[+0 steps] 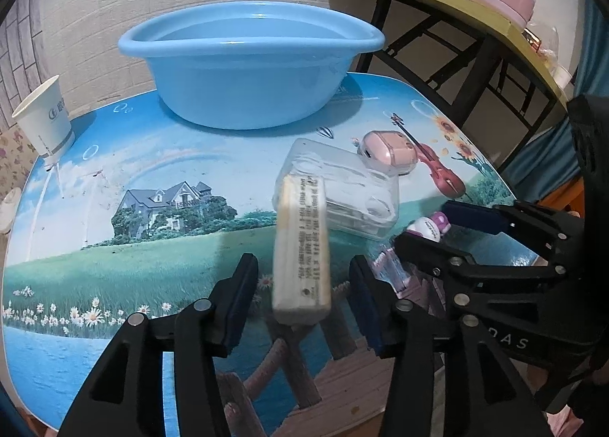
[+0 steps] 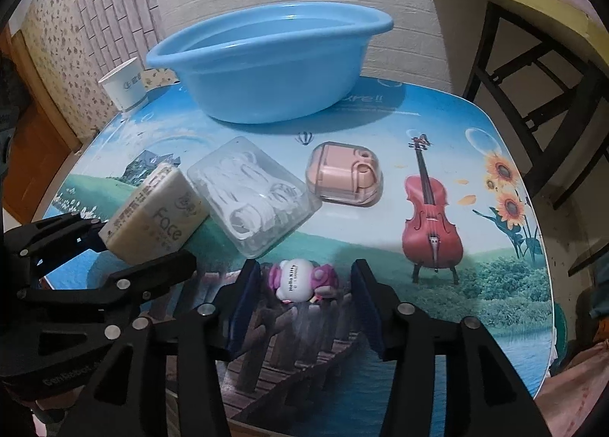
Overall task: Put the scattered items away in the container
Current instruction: 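Hold the tissue pack in the left gripper while the right grasps the Hello Kitty figure, then carry tissue pack and Hello Kitty figure into the basin and open both grippers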
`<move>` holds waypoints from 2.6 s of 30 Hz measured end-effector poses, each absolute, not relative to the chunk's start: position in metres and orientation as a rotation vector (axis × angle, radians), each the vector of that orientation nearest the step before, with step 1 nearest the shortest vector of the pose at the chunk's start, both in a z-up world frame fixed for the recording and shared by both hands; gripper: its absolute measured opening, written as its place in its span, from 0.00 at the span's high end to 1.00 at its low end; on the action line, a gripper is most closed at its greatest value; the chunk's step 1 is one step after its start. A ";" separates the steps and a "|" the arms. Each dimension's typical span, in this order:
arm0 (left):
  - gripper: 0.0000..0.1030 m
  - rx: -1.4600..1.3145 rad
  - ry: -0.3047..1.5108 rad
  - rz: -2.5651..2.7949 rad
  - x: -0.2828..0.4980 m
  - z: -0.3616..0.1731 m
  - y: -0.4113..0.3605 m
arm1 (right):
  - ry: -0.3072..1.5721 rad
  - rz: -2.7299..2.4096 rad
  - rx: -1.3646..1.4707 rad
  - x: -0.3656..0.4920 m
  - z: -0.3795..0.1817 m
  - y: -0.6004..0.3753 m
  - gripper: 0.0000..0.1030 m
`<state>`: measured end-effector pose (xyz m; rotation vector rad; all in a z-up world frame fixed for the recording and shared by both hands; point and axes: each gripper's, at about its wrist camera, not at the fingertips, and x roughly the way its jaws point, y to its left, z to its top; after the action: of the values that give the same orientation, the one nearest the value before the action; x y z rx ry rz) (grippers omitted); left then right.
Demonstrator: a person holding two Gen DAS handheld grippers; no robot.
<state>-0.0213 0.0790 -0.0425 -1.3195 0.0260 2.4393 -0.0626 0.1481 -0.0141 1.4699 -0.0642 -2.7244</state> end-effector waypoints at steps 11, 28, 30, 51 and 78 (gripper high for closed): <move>0.69 -1.296 0.028 2.488 -0.021 -0.044 0.071 | -0.029 -2.776 1.441 -0.058 -0.020 0.151 0.20; 0.82 -1.246 0.015 2.480 -0.011 -0.029 0.067 | -0.015 -2.718 1.423 -0.056 -0.014 0.141 0.64; 0.82 -1.232 0.007 2.494 -0.010 -0.022 0.064 | -0.018 -2.724 1.412 -0.055 -0.010 0.140 0.64; 0.82 -1.085 -0.022 2.565 -0.043 0.072 0.047 | 0.002 -2.744 1.169 -0.085 0.082 0.125 0.64; 0.82 -1.177 0.017 2.592 -0.162 0.051 0.056 | -0.011 -2.722 1.127 -0.209 0.080 0.125 0.64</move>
<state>-0.1616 0.0563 0.0513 -1.1766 0.0175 2.5923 -0.2088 0.1250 0.0801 1.1273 -0.0106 -2.7224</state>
